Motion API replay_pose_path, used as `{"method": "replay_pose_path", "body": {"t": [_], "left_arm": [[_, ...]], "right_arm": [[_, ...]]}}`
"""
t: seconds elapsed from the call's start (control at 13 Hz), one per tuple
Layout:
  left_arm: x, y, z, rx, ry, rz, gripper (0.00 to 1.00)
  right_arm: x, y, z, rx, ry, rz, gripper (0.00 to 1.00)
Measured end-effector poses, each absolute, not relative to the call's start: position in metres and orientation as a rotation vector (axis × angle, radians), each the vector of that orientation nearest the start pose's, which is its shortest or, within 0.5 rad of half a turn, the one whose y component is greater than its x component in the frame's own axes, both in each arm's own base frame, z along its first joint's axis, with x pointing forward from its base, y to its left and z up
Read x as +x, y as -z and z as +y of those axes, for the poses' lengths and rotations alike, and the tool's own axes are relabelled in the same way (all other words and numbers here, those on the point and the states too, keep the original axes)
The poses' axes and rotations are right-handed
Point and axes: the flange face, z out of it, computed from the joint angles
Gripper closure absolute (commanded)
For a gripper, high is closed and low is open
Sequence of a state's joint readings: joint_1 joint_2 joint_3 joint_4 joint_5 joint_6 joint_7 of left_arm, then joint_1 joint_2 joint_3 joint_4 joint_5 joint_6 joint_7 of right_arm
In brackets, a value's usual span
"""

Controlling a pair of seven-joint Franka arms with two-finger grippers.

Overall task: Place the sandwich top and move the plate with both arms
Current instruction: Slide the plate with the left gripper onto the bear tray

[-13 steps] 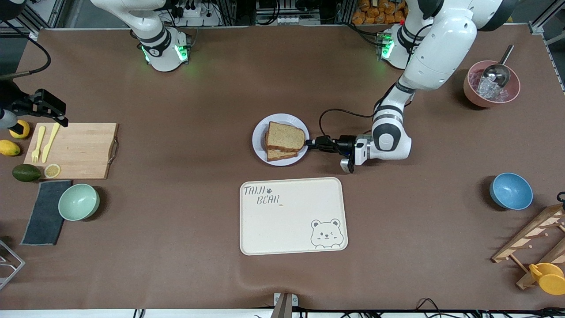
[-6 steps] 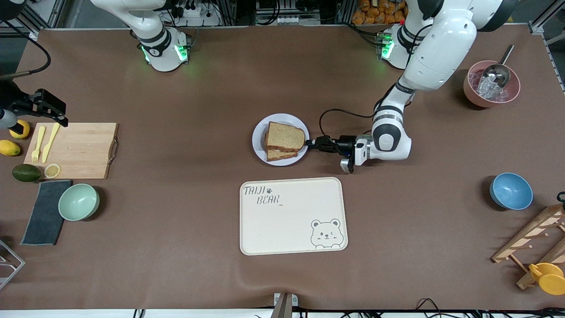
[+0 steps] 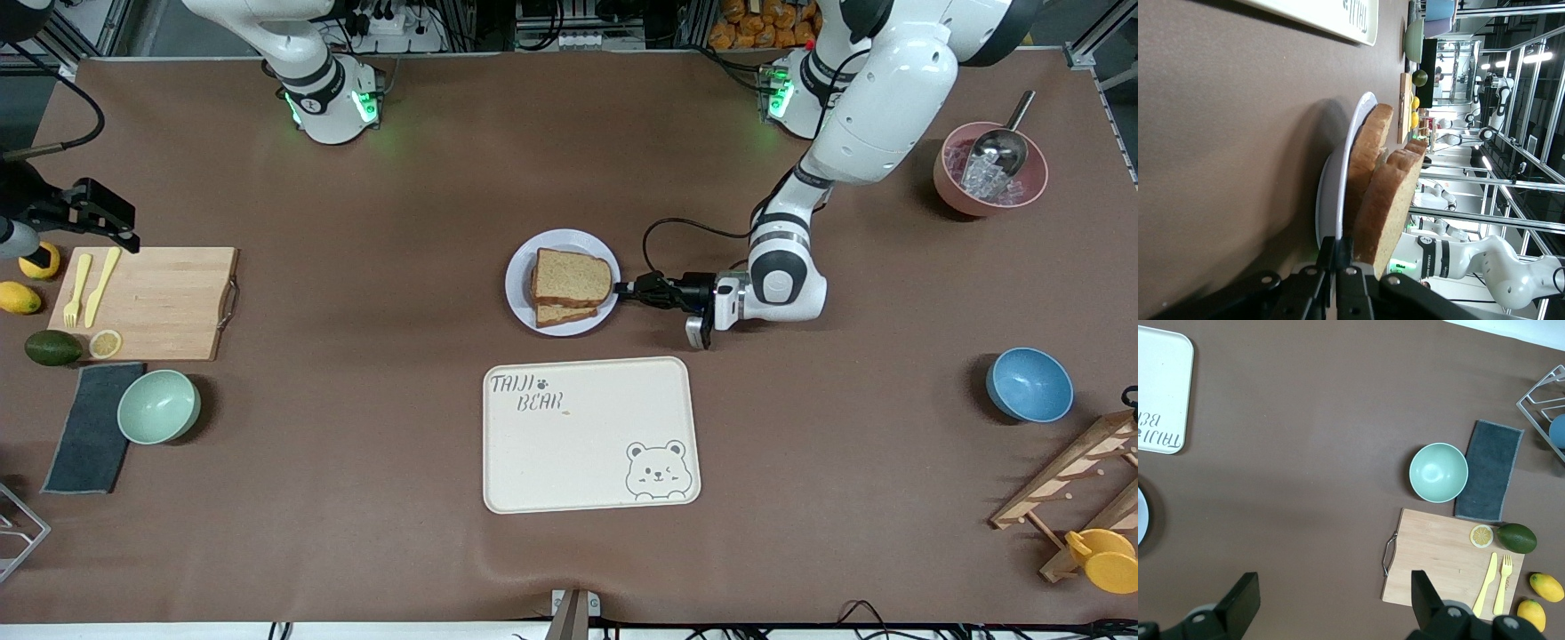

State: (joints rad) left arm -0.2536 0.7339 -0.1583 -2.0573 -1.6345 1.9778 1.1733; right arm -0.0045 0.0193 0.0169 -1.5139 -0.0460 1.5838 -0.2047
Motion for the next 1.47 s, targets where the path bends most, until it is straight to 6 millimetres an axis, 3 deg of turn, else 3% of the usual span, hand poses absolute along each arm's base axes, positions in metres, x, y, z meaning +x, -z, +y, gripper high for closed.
{"method": "replay_pose_path", "body": {"t": [1.08, 1.47], "left_arm": [[0.462, -0.069, -0.294, 1.703, 0.089, -0.104, 1.0], [0.466, -0.084, -0.303, 1.624, 0.073, -0.08, 1.0]], "right_arm": [[0.562, -0.64, 0.002, -3.172, 0.062, -0.345, 0.0], [0.562, -0.64, 0.002, -3.172, 0.06, -0.345, 0.0]]}}
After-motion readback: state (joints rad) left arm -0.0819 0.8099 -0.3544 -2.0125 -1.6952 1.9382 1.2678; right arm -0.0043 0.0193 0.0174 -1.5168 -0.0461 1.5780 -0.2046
